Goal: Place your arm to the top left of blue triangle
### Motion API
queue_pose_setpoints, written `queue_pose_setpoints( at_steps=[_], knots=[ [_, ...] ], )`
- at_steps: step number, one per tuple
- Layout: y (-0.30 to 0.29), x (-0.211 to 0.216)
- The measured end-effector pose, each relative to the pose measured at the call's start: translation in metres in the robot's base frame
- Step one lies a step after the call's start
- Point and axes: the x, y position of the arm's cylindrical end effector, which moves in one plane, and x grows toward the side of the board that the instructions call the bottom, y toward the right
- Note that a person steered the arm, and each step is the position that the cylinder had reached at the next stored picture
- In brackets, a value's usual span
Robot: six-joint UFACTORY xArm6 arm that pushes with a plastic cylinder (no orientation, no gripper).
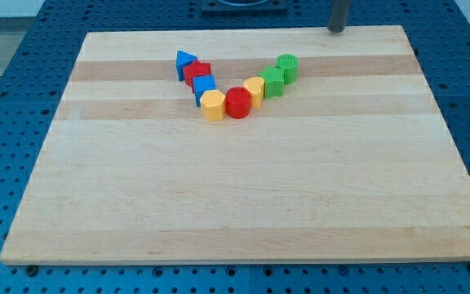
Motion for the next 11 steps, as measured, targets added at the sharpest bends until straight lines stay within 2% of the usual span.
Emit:
queue_pose_setpoints(
  at_steps=[2, 3, 5, 6, 7, 8, 11],
  knots=[
    [0.0, 0.001],
    [0.0, 0.022],
    [0.002, 0.124],
    [0.002, 0.14],
    [0.011, 0.12],
    [0.007, 0.039],
    [-0.195, 0.027]
  ],
)
